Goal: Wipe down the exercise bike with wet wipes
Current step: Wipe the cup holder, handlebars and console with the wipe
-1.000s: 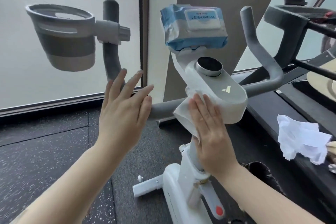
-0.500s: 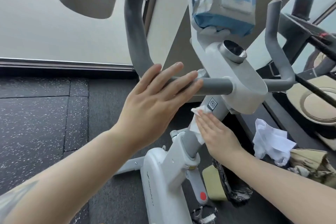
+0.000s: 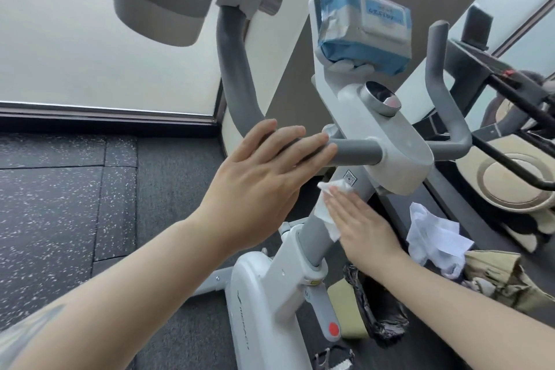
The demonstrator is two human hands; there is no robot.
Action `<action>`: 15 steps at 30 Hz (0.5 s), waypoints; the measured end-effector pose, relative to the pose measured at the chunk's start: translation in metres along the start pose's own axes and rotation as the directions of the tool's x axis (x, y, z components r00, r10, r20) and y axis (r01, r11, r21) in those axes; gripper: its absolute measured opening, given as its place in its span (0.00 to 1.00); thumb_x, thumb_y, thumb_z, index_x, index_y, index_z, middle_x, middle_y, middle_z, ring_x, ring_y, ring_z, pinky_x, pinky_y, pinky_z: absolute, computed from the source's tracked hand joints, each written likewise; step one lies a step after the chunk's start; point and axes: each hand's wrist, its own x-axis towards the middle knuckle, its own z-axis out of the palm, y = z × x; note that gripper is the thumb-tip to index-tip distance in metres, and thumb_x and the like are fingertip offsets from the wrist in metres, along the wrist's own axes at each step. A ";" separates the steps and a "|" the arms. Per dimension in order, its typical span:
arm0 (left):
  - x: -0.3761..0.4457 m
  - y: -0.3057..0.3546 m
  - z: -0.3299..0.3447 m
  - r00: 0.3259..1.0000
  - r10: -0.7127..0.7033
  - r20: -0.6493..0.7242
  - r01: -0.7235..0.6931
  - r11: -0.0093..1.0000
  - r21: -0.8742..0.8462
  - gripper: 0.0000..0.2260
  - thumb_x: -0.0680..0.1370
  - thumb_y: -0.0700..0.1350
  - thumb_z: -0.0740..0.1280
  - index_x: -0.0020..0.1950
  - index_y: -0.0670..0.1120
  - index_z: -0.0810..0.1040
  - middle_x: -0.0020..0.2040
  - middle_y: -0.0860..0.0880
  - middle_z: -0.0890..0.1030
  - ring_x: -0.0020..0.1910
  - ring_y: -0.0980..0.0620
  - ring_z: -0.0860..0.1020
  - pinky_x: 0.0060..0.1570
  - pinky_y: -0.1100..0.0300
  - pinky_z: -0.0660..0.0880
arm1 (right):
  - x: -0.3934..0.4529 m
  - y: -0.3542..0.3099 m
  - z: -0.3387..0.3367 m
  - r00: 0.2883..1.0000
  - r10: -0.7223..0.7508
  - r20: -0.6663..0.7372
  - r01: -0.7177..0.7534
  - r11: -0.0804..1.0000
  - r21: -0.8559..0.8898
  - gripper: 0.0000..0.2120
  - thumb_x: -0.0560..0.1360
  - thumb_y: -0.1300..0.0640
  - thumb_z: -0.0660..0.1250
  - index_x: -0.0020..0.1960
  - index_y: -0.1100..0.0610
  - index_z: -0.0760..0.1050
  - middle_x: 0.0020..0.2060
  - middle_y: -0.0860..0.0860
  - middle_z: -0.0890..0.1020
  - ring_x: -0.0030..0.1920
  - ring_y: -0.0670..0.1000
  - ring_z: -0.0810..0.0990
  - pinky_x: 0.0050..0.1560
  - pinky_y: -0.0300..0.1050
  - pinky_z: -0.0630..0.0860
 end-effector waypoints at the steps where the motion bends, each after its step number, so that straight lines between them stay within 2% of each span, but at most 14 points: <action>1: 0.001 0.001 0.001 1.000 -0.007 -0.007 0.007 1.000 -0.005 0.22 0.78 0.40 0.62 0.72 0.48 0.72 0.70 0.53 0.74 0.66 0.47 0.73 0.72 0.50 0.59 | 0.003 0.008 0.001 0.997 0.068 -0.041 -0.068 0.998 0.002 0.31 0.75 0.56 0.48 0.76 0.68 0.53 0.77 0.61 0.53 0.78 0.59 0.44 0.75 0.55 0.32; 3: 0.001 0.003 0.003 0.999 -0.035 -0.027 0.035 0.999 -0.021 0.21 0.78 0.40 0.62 0.71 0.48 0.73 0.69 0.53 0.75 0.65 0.47 0.74 0.72 0.50 0.59 | 0.017 0.015 -0.004 0.983 0.177 -0.051 -0.176 0.984 0.035 0.32 0.73 0.55 0.52 0.75 0.67 0.56 0.76 0.60 0.58 0.77 0.57 0.50 0.76 0.53 0.35; 5: 0.001 0.003 0.003 0.998 -0.046 -0.032 0.045 0.999 -0.028 0.21 0.78 0.40 0.62 0.71 0.49 0.73 0.68 0.53 0.75 0.65 0.47 0.74 0.72 0.50 0.59 | 0.029 0.003 -0.008 0.974 0.221 -0.044 -0.219 0.975 0.048 0.32 0.75 0.55 0.50 0.76 0.68 0.52 0.76 0.61 0.55 0.77 0.59 0.48 0.76 0.54 0.35; 7: 0.000 0.001 0.002 1.000 -0.021 -0.007 0.021 0.999 -0.025 0.21 0.78 0.40 0.62 0.72 0.49 0.72 0.69 0.54 0.74 0.66 0.48 0.73 0.73 0.50 0.59 | 0.021 -0.024 -0.001 0.994 0.080 0.071 -0.080 0.997 0.000 0.30 0.79 0.55 0.45 0.76 0.69 0.43 0.76 0.64 0.44 0.77 0.61 0.37 0.75 0.57 0.33; 8: 0.000 0.000 0.000 1.000 -0.005 0.014 0.006 1.000 -0.025 0.22 0.78 0.40 0.62 0.72 0.49 0.71 0.70 0.54 0.74 0.66 0.48 0.73 0.72 0.51 0.59 | 0.009 -0.031 0.002 0.990 -0.016 0.139 0.021 0.999 -0.029 0.29 0.80 0.56 0.42 0.76 0.69 0.40 0.76 0.63 0.41 0.75 0.61 0.32 0.74 0.58 0.31; 9: 0.001 -0.002 -0.002 0.999 0.005 0.035 -0.004 1.000 -0.027 0.22 0.78 0.41 0.62 0.73 0.49 0.71 0.70 0.54 0.73 0.66 0.49 0.73 0.72 0.51 0.59 | 0.000 -0.031 0.006 0.988 -0.079 0.135 0.082 0.996 -0.018 0.29 0.78 0.57 0.40 0.76 0.69 0.41 0.76 0.61 0.41 0.74 0.60 0.29 0.72 0.57 0.28; 10: 0.002 -0.004 -0.005 0.998 0.012 0.058 -0.010 0.999 -0.033 0.21 0.79 0.42 0.61 0.72 0.50 0.71 0.70 0.54 0.73 0.66 0.49 0.73 0.71 0.52 0.59 | -0.006 -0.025 0.009 0.992 -0.092 0.090 0.093 0.996 -0.009 0.29 0.77 0.59 0.41 0.76 0.69 0.46 0.76 0.60 0.44 0.74 0.59 0.31 0.72 0.56 0.28; 12: 0.010 -0.010 -0.012 0.992 0.058 0.116 -0.051 0.997 -0.065 0.18 0.81 0.44 0.59 0.71 0.51 0.72 0.70 0.55 0.74 0.66 0.50 0.74 0.68 0.54 0.62 | -0.011 -0.007 0.009 0.999 0.038 -0.015 -0.037 0.998 0.049 0.30 0.74 0.59 0.45 0.75 0.67 0.57 0.76 0.59 0.55 0.78 0.58 0.43 0.76 0.54 0.33; 13: 0.017 -0.016 -0.016 0.982 0.108 0.157 -0.095 0.991 -0.090 0.18 0.82 0.46 0.57 0.71 0.52 0.72 0.70 0.55 0.74 0.66 0.51 0.74 0.66 0.55 0.63 | -0.007 0.002 0.005 0.993 0.109 -0.046 -0.106 0.992 0.061 0.31 0.73 0.58 0.46 0.74 0.67 0.58 0.76 0.59 0.58 0.78 0.57 0.48 0.76 0.53 0.36; 15: 0.037 -0.028 -0.022 0.943 0.226 0.245 -0.192 0.969 -0.155 0.19 0.83 0.50 0.52 0.73 0.54 0.70 0.71 0.57 0.72 0.69 0.53 0.72 0.65 0.54 0.67 | 0.005 0.009 -0.007 0.982 0.182 -0.046 -0.181 0.983 0.029 0.31 0.74 0.57 0.46 0.75 0.68 0.55 0.76 0.60 0.56 0.78 0.57 0.48 0.76 0.53 0.35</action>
